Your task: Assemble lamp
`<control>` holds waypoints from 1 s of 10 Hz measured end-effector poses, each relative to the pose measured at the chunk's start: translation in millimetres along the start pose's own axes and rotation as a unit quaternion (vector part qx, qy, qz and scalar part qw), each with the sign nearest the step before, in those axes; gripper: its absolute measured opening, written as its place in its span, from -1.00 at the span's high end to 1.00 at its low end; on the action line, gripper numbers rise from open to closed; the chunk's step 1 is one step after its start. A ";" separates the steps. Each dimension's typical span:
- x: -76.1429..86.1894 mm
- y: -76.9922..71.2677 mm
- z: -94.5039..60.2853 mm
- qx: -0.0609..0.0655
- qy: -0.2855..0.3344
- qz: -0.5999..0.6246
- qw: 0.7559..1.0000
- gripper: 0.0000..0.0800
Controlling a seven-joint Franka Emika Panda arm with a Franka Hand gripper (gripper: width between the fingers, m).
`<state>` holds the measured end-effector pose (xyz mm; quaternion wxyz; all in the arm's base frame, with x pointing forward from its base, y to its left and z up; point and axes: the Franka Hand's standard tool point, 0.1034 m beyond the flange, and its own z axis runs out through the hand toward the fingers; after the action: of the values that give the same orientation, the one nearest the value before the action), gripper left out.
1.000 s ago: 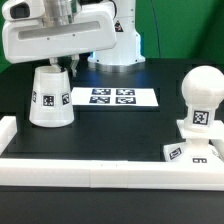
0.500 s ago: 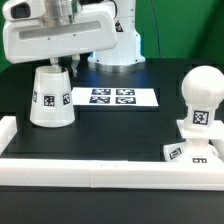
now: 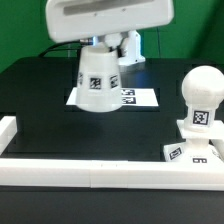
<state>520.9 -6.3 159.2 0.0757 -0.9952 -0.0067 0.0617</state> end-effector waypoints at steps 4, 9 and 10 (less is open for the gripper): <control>56.1 -21.5 -48.0 0.026 0.006 0.053 0.998 0.89; 63.2 -45.3 -63.4 0.031 0.007 0.067 0.997 0.89; 74.7 -61.1 -74.8 0.034 0.012 0.084 0.996 0.89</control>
Offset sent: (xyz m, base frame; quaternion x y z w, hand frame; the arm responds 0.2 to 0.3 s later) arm 0.0000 0.0000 0.0000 0.0000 0.0000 0.0000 1.0000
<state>604.0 44.6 232.7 0.1042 -0.9897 0.0803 0.0557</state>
